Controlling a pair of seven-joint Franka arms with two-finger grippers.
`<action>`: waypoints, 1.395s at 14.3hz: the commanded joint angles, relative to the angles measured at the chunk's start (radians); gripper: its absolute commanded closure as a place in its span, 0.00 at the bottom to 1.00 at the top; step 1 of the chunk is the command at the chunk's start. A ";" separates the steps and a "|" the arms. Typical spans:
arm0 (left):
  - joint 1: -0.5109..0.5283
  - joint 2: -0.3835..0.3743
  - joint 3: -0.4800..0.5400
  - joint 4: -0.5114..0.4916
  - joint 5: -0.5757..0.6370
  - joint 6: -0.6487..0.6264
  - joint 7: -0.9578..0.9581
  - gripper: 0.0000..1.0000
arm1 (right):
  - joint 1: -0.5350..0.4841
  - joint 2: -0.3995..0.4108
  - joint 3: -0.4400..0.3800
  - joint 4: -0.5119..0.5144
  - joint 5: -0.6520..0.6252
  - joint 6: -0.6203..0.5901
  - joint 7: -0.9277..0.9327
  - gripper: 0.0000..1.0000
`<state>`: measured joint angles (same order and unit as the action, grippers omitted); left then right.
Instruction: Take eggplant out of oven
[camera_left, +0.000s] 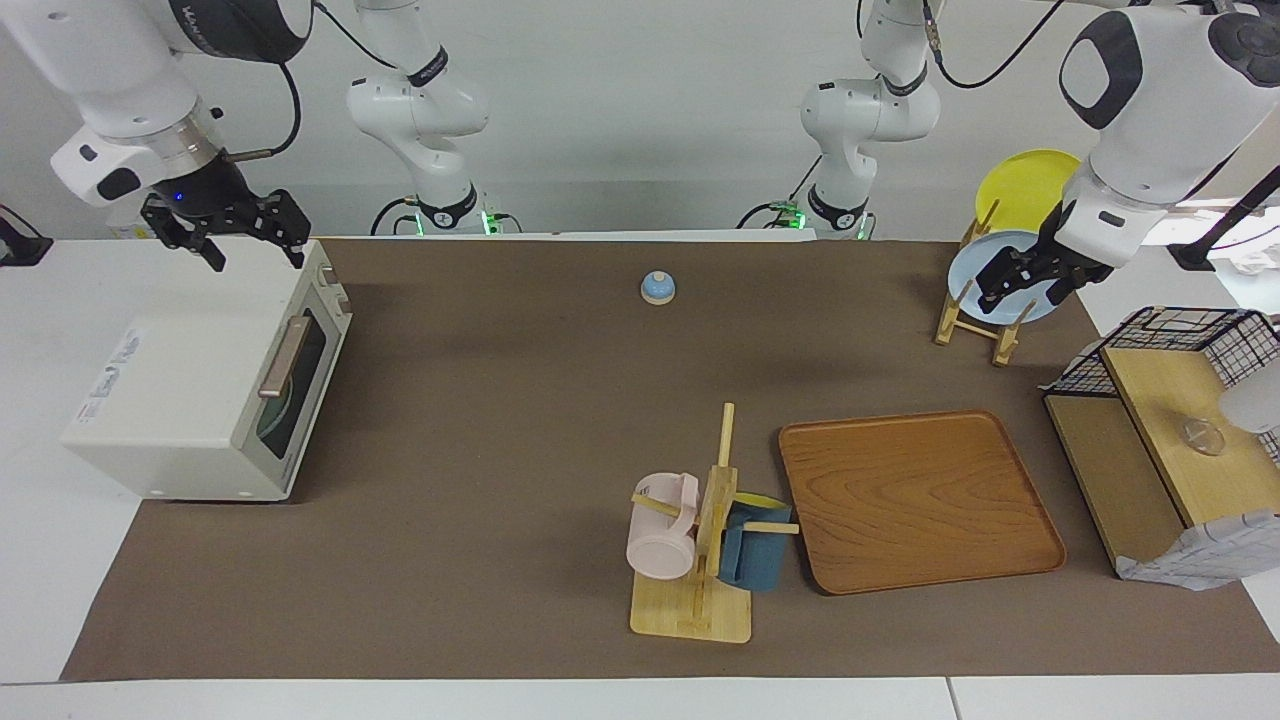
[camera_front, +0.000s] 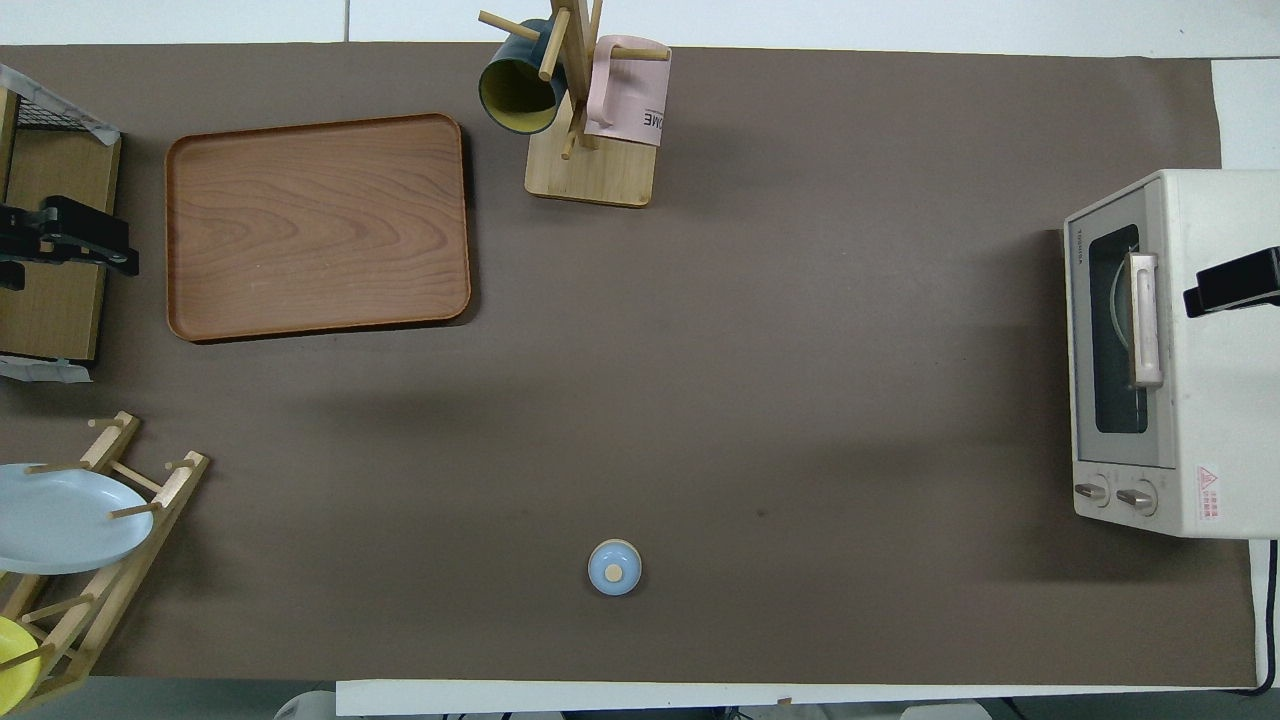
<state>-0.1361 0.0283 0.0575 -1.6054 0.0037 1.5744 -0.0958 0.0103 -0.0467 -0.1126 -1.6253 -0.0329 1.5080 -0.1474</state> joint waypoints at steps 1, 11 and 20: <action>0.009 -0.005 -0.002 0.002 -0.007 -0.017 0.001 0.00 | -0.001 -0.047 0.001 -0.132 -0.016 0.119 -0.007 0.92; 0.009 -0.005 -0.002 0.002 -0.007 -0.017 0.001 0.00 | -0.001 0.039 0.001 -0.277 -0.140 0.325 -0.001 1.00; 0.009 -0.005 -0.002 0.002 -0.007 -0.017 0.001 0.00 | 0.072 0.100 0.002 -0.360 -0.194 0.463 0.024 1.00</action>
<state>-0.1361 0.0283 0.0575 -1.6054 0.0037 1.5744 -0.0958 0.0302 0.0083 -0.1123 -1.9500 -0.2207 1.8911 -0.1486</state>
